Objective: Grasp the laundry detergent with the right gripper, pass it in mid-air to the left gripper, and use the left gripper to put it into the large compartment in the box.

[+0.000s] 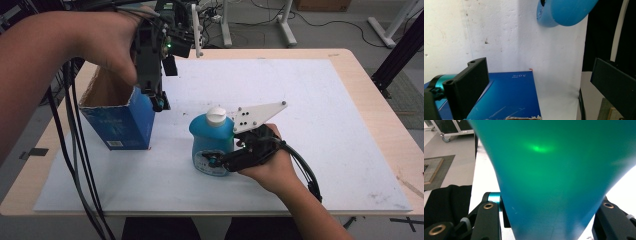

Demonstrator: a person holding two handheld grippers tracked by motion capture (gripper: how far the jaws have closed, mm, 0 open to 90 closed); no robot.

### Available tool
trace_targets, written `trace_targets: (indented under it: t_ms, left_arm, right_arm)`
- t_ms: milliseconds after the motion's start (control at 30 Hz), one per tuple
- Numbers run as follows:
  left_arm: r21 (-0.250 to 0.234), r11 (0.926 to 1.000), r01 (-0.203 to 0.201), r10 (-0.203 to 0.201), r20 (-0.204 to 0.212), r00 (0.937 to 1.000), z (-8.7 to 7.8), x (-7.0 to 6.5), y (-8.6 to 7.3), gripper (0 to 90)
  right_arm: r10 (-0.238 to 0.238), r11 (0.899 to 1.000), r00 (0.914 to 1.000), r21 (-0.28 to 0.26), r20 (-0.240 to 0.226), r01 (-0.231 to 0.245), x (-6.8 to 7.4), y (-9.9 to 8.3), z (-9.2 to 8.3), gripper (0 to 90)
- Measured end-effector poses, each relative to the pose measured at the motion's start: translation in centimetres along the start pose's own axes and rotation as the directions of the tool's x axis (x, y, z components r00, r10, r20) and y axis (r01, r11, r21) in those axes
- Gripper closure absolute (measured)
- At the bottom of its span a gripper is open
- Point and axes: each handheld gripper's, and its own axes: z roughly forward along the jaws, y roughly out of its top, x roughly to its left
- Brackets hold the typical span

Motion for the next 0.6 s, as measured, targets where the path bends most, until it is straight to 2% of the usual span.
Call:
trace_targets:
  t_ms: [233, 600]
  left_arm:
    - [0.001, 1.0, -0.008, 0.008, 0.01, 0.9999, -0.1, -0.4, 0.4, 1.8]
    - [-0.025, 0.9988, -0.042, 0.042, 0.014, 0.999, -0.8, -1.8, 1.8, 1.8]
  right_arm:
    - [-0.03, 0.999, 0.9993, 0.023, -0.022, 0.03, -0.2, 1.7, -0.4, 46.9]
    - [-0.033, 0.999, 0.9968, 0.022, -0.073, 0.034, -1.0, 4.7, -0.8, 46.9]
